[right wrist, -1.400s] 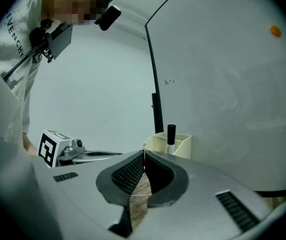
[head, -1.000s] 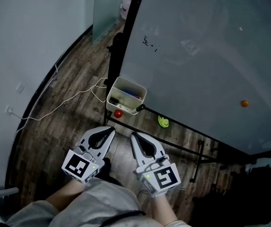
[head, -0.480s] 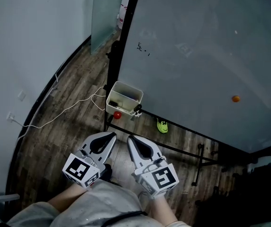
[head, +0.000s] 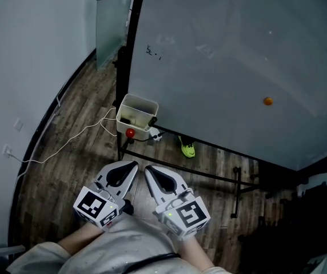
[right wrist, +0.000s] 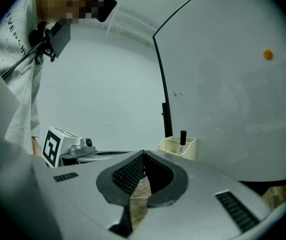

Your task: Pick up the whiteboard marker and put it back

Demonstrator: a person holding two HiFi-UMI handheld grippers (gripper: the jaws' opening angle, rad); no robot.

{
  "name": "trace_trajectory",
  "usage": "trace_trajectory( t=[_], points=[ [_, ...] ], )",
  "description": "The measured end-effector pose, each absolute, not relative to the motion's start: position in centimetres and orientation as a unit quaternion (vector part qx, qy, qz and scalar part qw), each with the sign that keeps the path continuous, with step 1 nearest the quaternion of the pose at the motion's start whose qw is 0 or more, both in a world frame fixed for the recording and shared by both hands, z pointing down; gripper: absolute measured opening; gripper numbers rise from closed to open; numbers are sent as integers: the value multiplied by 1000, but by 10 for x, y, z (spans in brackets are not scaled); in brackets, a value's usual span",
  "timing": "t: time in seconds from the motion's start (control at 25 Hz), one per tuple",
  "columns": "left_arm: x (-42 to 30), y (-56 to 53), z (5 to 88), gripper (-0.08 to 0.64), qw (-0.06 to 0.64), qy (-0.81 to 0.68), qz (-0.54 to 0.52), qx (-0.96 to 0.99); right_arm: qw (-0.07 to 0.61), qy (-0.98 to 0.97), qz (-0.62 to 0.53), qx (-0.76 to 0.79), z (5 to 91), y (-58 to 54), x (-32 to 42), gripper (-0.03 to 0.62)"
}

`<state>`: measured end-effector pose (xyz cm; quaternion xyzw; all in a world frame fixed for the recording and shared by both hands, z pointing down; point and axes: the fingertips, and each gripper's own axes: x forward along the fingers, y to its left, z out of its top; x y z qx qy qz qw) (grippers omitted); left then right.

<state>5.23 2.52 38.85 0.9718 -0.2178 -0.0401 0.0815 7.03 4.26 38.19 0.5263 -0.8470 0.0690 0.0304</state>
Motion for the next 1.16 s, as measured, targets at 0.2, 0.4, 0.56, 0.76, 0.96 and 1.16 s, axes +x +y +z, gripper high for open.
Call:
trace_trajectory(
  t=[0.2, 0.4, 0.56, 0.76, 0.96, 1.16],
  points=[
    [60, 35, 382, 15, 71, -205, -41, 975, 33, -848, 60, 525, 377, 52, 70, 20],
    [62, 42, 383, 15, 69, -201, -38, 976, 20, -853, 57, 518, 374, 60, 67, 18],
    [63, 46, 381, 15, 63, -201, -31, 977, 22, -847, 69, 526, 376, 65, 71, 18],
    [65, 51, 385, 15, 67, -196, -33, 978, 18, -847, 75, 526, 380, 71, 72, 18],
    [67, 53, 384, 15, 63, -192, -26, 979, 16, -842, 82, 534, 381, 75, 75, 18],
    [68, 57, 386, 15, 66, -187, -26, 980, 12, -839, 88, 537, 385, 80, 76, 18]
  ],
)
